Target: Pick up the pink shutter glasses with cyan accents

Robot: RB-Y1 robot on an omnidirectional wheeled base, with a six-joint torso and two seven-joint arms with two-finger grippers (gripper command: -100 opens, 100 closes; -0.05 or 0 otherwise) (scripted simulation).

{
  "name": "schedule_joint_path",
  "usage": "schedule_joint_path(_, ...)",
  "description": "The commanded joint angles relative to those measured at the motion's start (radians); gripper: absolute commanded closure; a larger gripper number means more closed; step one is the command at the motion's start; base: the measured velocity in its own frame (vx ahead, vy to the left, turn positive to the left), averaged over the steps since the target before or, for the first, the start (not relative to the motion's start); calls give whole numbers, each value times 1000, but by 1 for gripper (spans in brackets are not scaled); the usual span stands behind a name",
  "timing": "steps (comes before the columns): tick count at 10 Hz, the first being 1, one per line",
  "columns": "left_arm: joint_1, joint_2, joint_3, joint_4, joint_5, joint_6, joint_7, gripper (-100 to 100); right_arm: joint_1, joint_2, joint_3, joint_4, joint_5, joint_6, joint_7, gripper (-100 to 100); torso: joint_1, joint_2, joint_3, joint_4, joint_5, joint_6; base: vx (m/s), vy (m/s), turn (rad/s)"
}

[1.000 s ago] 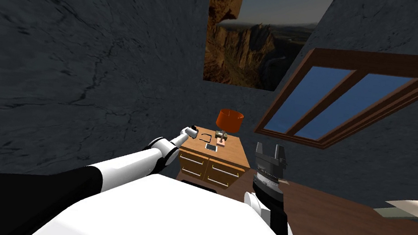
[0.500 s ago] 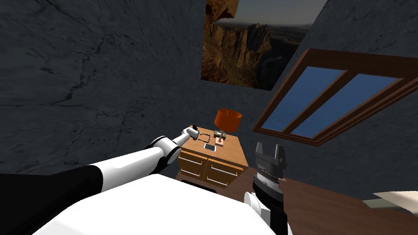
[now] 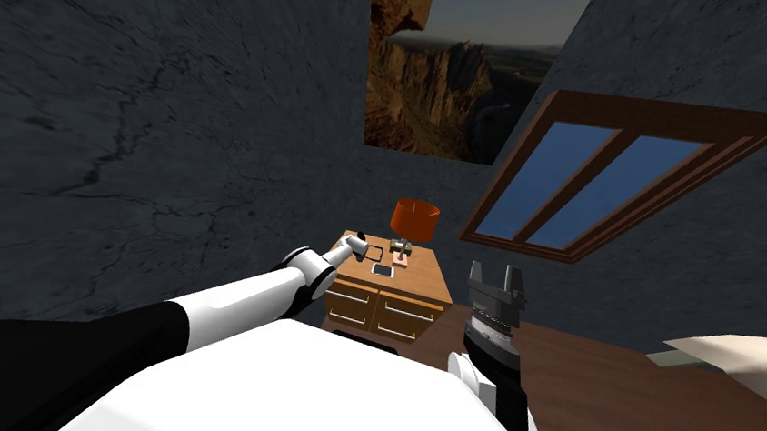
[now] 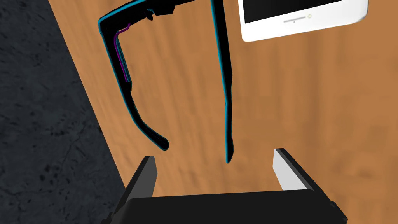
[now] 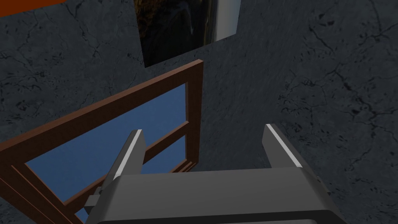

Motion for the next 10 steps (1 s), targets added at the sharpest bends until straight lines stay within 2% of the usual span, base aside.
schedule_joint_path(1,-19,-14,0,37,9,-2,0,-100,0,0,0,0,0,0,0,0,0,0,0,0,0,0,4,-3,-42)
schedule_joint_path(3,-19,-14,0,37,9,-2,0,-100,0,0,0,0,0,0,0,0,0,0,0,0,0,0,2,-1,-12)
schedule_joint_path(4,-25,-31,-1,57,15,6,0,-100,0,0,0,0,0,0,0,0,0,0,0,0,0,0,6,-4,-44)
schedule_joint_path(8,-20,-31,-2,44,14,14,2,-100,0,0,0,0,0,0,0,0,0,0,0,0,0,0,2,-1,-7)
schedule_joint_path(9,-20,-31,-2,46,14,12,1,0,0,0,0,0,0,0,0,0,0,0,0,0,0,0,0,0,0)
schedule_joint_path(10,-7,-49,-15,34,16,8,-14,-100,0,0,0,0,0,0,0,0,0,0,0,0,0,0,42,-22,245)
